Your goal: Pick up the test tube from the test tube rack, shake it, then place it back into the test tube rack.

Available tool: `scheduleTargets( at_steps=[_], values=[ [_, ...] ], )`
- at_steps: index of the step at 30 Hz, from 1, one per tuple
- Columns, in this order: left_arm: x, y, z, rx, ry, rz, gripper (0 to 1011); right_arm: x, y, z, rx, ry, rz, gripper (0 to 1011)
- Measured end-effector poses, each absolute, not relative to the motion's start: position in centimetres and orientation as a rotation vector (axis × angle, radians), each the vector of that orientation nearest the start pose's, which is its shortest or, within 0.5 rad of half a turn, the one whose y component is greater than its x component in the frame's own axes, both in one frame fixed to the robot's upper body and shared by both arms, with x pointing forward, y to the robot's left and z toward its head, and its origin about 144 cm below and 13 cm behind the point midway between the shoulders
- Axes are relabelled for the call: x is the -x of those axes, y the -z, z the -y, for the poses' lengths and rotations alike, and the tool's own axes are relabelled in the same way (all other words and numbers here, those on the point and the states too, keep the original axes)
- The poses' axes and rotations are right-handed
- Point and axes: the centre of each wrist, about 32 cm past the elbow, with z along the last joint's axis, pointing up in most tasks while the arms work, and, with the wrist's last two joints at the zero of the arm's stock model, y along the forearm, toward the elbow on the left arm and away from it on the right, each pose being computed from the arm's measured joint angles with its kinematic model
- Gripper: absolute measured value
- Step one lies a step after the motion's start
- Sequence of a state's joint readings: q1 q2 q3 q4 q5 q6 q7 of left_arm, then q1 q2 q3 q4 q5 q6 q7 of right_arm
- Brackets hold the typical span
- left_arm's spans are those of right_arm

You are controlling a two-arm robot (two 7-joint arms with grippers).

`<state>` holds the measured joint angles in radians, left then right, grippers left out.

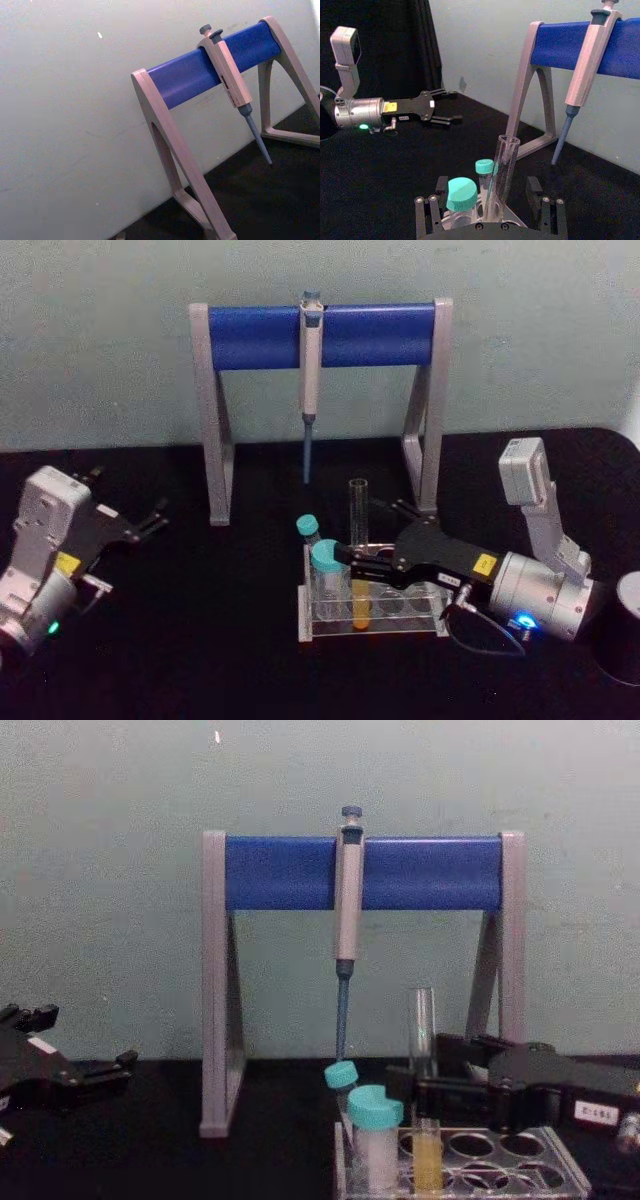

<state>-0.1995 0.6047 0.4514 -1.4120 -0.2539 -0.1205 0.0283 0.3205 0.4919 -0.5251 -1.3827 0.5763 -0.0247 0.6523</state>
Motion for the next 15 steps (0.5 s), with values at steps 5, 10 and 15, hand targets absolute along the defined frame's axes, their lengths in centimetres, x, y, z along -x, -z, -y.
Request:
scheduleTargets(
  at_steps=[5, 10, 15],
  values=[
    [-48.9, -114.0, -31.0, -0.305, -1.248, 0.285, 1001, -51.8, -115.7, 25.5, 0.055, 0.562, -0.066, 1000],
    [-48.9, -114.0, -31.0, -0.305, -1.248, 0.285, 1001, -51.8, -116.0, 25.5, 0.048, 0.563, -0.059, 1000],
    [-48.9, -114.0, -31.0, -0.304, -1.248, 0.285, 1001, -51.4, -117.0, 25.8, 0.018, 0.578, -0.021, 1000]
  ],
)
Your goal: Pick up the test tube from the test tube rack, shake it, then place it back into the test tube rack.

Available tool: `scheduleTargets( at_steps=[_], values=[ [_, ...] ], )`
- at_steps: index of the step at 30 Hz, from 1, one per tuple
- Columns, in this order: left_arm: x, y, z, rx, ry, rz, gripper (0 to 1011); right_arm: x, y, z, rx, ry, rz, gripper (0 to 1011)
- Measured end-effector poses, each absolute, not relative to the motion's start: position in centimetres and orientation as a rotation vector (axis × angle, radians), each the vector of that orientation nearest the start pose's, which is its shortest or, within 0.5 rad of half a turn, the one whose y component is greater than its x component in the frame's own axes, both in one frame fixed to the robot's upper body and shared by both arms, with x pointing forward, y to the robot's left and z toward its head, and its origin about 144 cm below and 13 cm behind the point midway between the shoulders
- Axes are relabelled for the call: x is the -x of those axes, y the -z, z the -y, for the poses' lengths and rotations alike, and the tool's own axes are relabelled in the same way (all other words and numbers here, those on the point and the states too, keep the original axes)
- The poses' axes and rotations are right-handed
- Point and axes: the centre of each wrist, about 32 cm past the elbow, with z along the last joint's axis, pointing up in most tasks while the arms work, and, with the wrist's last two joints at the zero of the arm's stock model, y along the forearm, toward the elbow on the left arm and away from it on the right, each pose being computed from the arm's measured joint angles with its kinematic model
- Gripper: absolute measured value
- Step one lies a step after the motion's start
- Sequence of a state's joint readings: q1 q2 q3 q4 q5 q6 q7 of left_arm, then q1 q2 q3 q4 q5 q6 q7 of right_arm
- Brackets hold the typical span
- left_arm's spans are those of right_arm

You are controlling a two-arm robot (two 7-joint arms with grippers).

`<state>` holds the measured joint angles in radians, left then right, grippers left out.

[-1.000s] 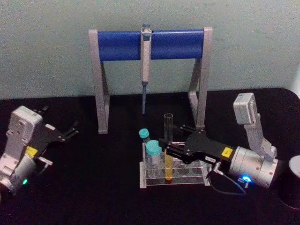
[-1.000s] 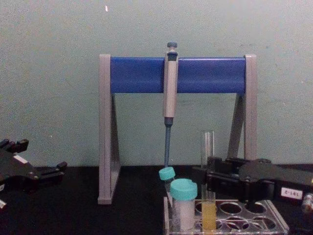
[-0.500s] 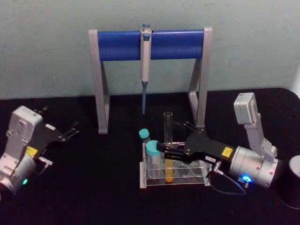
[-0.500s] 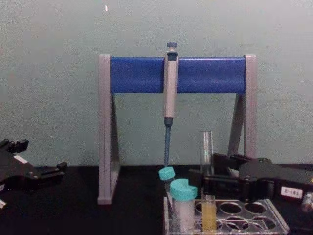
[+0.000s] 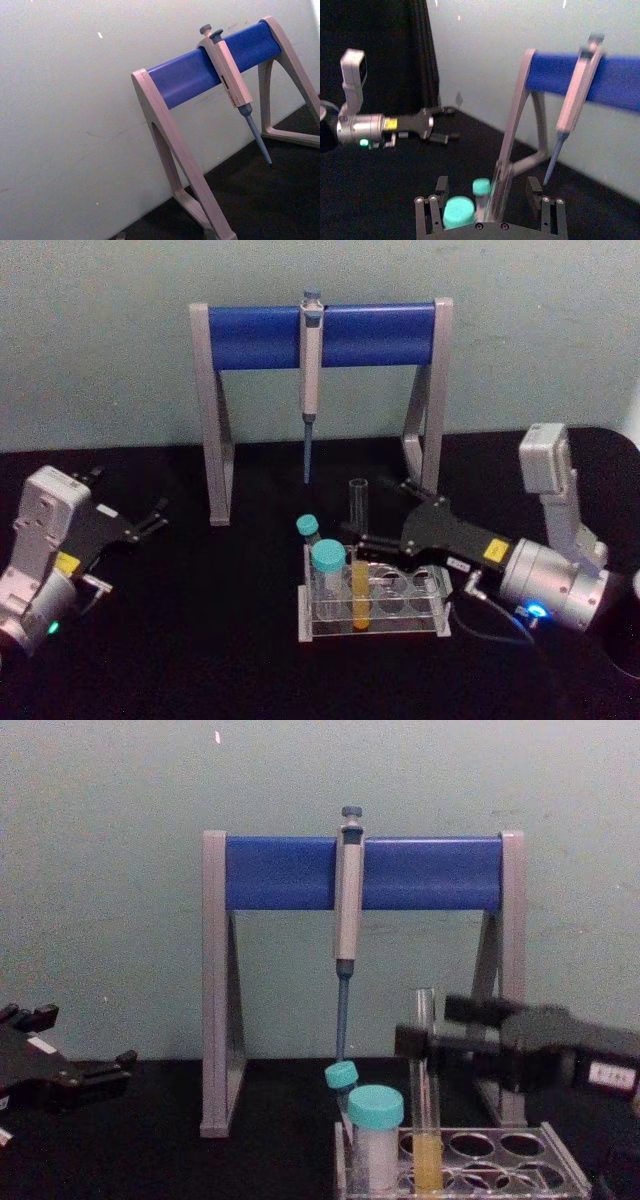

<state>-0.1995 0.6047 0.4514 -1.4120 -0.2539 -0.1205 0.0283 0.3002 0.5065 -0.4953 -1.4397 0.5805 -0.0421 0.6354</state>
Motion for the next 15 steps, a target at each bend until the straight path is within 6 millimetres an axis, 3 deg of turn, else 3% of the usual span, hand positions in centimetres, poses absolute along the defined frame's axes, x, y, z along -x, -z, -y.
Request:
scheduleTargets(
  at_steps=[9, 15],
  values=[
    [-48.9, -114.0, -31.0, -0.304, -1.248, 0.285, 1001, -49.6, -119.1, 26.7, -0.086, 0.731, 0.093, 1000],
    [-48.9, -114.0, -31.0, -0.304, -1.248, 0.285, 1001, -48.1, -118.5, 27.2, -0.115, 0.943, 0.152, 1000]
  ],
)
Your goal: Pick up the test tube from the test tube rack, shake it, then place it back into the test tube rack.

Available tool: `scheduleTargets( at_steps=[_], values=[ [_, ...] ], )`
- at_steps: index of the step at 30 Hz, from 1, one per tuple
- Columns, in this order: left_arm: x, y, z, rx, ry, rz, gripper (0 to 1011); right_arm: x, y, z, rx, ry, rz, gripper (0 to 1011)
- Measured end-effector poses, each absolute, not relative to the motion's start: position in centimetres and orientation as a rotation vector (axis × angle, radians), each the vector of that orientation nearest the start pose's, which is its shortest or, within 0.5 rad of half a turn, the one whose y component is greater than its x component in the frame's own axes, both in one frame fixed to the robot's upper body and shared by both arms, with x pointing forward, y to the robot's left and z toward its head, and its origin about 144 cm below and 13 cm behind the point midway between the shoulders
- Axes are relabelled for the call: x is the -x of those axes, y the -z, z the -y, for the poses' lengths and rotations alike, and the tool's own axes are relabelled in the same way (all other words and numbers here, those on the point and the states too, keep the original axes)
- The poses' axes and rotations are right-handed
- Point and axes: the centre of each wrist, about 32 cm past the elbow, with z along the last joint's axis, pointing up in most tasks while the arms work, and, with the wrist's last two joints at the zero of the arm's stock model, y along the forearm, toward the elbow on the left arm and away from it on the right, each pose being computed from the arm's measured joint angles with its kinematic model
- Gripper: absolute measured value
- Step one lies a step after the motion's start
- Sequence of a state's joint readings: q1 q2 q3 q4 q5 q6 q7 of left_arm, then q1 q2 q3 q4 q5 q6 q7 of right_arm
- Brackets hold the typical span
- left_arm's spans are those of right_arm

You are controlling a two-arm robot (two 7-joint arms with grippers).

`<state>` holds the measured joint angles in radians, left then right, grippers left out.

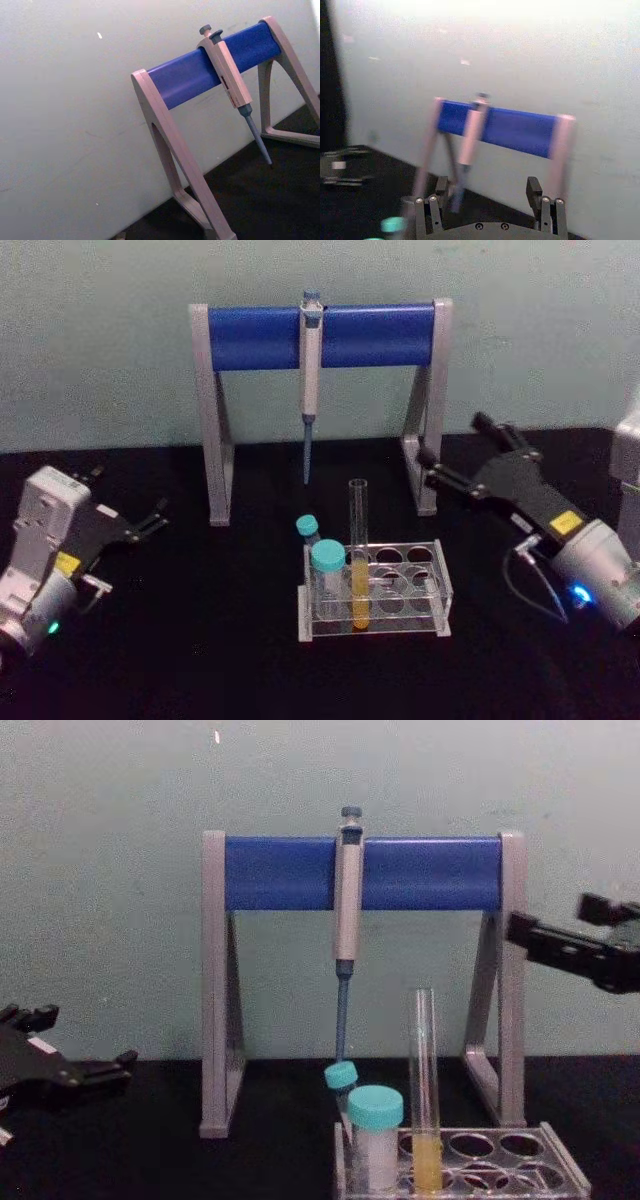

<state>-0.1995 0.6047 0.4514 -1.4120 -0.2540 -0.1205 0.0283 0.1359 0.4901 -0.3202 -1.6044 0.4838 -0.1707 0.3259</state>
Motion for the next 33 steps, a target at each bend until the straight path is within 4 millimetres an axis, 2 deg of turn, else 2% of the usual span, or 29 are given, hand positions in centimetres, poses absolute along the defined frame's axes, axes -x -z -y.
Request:
scheduleTargets(
  at_steps=[5, 11, 21, 33],
  values=[
    [-48.9, -114.0, -31.0, -0.304, -1.248, 0.285, 1001, -47.3, -117.5, 27.2, -0.088, 1.089, 0.15, 1000],
    [-48.9, -114.0, -31.0, -0.304, -1.248, 0.285, 1001, -46.8, -115.0, 27.1, 0.027, 1.227, 0.073, 1000],
    [-48.9, -114.0, -31.0, -0.304, -1.248, 0.285, 1001, -46.7, -112.2, 27.0, 0.127, 1.279, -0.024, 1000],
    [-48.9, -114.0, -31.0, -0.304, -1.248, 0.285, 1001, -46.9, -110.8, 26.9, 0.175, 1.29, -0.073, 1000]
  ],
)
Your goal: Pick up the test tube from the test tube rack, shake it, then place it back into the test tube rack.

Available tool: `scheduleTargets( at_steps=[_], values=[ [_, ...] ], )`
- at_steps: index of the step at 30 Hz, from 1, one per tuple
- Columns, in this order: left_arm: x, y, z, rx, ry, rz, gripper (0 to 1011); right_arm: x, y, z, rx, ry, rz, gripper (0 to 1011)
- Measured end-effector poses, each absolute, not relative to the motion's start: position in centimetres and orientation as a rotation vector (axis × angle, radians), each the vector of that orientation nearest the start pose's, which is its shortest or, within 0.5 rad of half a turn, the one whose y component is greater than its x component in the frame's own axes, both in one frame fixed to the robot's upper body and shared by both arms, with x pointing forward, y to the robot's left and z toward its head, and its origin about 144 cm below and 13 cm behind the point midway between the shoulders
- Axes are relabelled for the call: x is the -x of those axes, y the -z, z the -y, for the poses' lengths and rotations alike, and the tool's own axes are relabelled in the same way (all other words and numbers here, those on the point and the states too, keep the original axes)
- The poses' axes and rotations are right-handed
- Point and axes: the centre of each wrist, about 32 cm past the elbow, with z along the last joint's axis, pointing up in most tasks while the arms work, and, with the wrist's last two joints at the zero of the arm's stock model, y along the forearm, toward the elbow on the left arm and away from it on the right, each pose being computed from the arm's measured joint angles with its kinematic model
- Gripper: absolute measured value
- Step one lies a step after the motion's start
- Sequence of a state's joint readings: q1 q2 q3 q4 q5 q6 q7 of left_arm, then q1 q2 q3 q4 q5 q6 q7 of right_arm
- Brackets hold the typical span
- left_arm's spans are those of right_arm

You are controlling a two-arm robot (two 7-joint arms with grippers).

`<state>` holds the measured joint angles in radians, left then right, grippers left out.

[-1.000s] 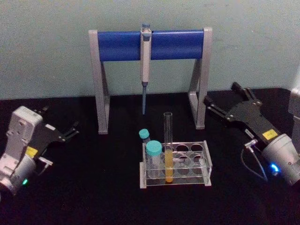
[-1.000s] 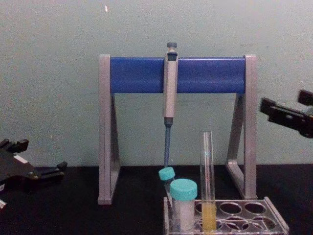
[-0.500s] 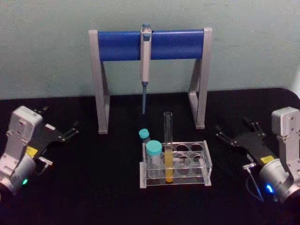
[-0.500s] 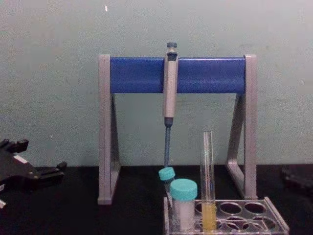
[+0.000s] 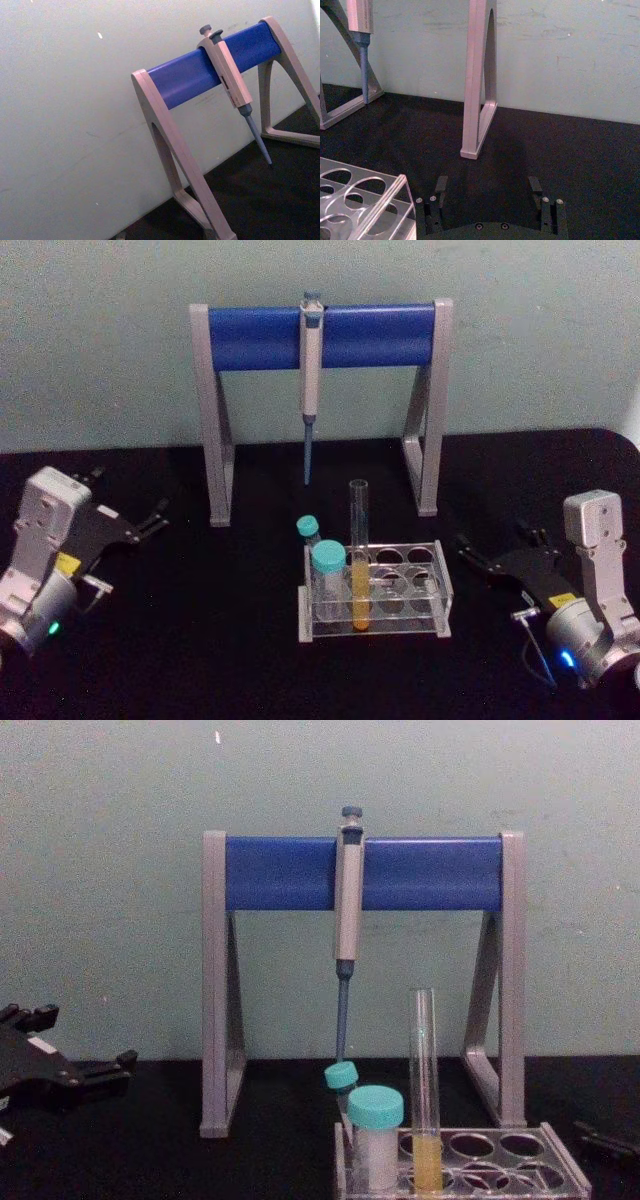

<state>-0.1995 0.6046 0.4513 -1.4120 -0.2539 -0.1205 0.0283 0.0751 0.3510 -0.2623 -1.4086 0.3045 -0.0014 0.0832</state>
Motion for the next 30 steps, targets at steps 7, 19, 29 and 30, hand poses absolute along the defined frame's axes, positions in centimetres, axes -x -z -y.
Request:
scheduleTargets(
  at_steps=[7, 19, 29, 30],
  values=[
    [-48.86, -113.97, -30.97, -0.305, -1.248, 0.285, 1001, -46.85, -110.82, 26.92, 0.175, 1.29, -0.072, 1000],
    [-48.86, -113.98, -30.97, -0.304, -1.248, 0.285, 1002, -46.83, -110.86, 26.9, 0.174, 1.289, -0.07, 1000],
    [-48.86, -113.98, -30.97, -0.304, -1.248, 0.285, 1001, -46.82, -110.88, 26.89, 0.174, 1.289, -0.069, 1000],
    [-48.86, -113.98, -30.97, -0.304, -1.248, 0.285, 1001, -46.83, -110.89, 26.89, 0.173, 1.289, -0.068, 1000]
  ],
)
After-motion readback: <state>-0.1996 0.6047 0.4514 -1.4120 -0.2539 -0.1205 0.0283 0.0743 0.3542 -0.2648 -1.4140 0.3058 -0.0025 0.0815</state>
